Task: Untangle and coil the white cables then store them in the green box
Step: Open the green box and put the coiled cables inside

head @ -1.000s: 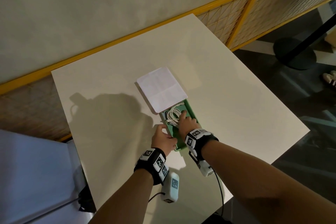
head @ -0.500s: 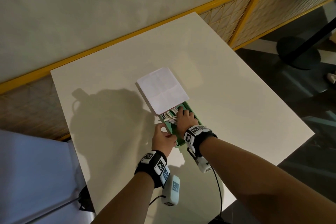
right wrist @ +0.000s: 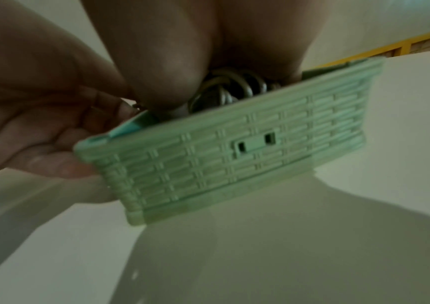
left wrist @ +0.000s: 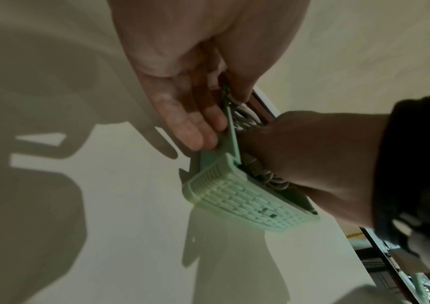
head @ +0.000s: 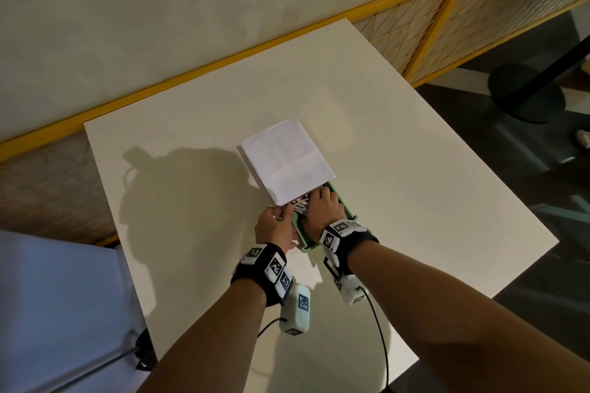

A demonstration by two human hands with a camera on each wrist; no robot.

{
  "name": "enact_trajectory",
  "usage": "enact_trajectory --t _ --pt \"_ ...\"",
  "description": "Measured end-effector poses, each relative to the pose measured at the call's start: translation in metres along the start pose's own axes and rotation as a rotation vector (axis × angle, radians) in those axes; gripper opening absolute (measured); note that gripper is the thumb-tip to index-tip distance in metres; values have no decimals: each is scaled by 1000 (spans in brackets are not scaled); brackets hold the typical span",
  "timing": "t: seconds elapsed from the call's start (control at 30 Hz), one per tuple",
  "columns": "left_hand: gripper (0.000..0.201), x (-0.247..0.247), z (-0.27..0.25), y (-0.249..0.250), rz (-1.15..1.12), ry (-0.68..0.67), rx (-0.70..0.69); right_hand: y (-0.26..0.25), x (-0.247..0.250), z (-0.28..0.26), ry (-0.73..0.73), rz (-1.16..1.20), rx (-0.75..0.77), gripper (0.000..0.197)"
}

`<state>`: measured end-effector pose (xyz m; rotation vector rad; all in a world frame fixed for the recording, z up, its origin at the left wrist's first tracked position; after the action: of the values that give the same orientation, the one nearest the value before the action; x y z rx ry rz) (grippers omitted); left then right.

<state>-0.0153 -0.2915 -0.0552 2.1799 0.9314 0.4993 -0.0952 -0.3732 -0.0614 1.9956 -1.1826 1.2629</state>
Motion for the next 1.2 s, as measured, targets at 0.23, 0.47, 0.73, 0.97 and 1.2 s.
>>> enact_trajectory --t 0.23,0.47,0.73,0.97,1.2 --pt "48 -4 7 2 196 80 -66 7 -3 -7 67 85 49 75" --pt "47 -8 8 10 214 73 -80 13 -2 -16 71 93 120 91" --pt "8 10 -3 2 96 -35 -84 10 -1 -22 203 -88 70 81" --pt "15 38 8 45 285 73 -404 33 13 -40 180 234 71 92" --pt "41 31 7 53 380 -5 -509 58 8 -77 303 253 56 58"
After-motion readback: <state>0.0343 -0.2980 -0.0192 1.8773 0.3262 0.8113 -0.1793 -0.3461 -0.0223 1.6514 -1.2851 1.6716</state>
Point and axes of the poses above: each hand's wrist, its own z-axis towards the middle knuckle, its own x-axis out of the back of the hand, y = z × x, the point moved 2 cm from there along z, towards the middle knuckle, and after that the axes turned 14 degrees about -z, right-handed, at the moved point
